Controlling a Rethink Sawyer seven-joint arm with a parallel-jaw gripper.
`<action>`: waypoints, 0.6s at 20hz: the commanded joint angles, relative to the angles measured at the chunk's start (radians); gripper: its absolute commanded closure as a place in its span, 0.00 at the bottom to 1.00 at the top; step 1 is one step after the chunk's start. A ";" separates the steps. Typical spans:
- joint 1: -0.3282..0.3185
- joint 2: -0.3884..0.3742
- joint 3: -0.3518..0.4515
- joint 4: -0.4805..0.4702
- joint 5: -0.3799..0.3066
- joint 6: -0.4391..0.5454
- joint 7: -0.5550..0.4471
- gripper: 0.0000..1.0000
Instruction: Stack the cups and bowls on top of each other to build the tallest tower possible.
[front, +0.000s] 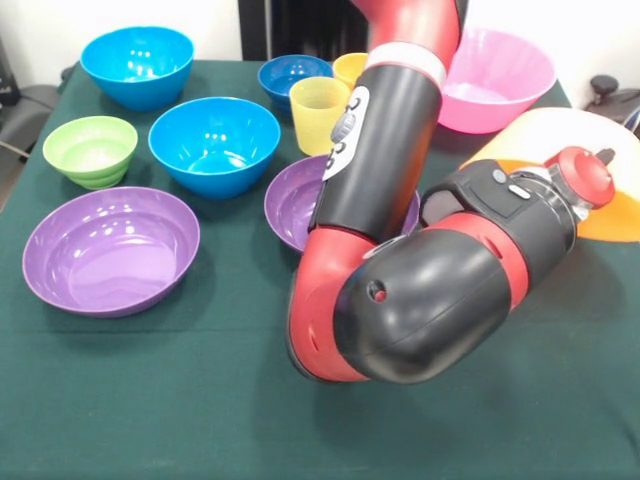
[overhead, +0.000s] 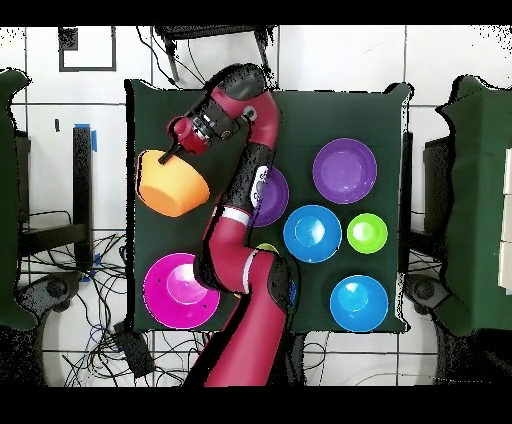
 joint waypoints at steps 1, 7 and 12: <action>-0.021 0.043 -0.096 -0.140 -0.107 0.038 -0.244 1.00; -0.031 0.027 -0.128 -0.126 -0.119 -0.033 -0.299 0.00; -0.036 0.020 -0.139 -0.121 -0.123 -0.083 -0.325 0.00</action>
